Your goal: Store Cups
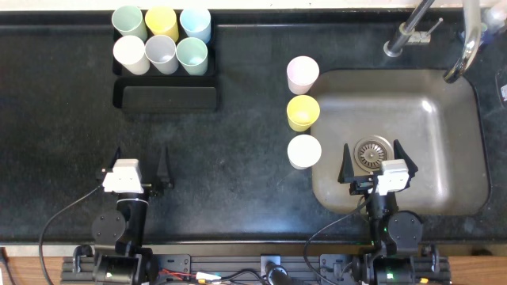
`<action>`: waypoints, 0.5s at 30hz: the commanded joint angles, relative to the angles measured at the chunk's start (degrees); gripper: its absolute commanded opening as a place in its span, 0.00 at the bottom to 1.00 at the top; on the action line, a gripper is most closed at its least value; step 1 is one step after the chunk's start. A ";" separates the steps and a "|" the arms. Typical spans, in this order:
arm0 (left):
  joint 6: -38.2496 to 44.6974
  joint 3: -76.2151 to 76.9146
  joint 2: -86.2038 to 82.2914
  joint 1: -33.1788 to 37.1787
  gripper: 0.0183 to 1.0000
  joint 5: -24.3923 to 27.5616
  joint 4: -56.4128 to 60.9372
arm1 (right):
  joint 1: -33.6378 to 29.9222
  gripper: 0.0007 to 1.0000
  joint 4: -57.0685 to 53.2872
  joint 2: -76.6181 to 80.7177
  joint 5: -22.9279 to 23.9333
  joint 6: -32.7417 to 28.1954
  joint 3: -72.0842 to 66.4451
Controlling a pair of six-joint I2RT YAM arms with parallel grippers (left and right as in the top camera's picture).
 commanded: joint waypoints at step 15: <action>-0.39 -0.13 -0.44 0.22 1.00 -0.46 0.04 | -0.04 1.00 0.28 -0.35 0.24 -0.15 -0.74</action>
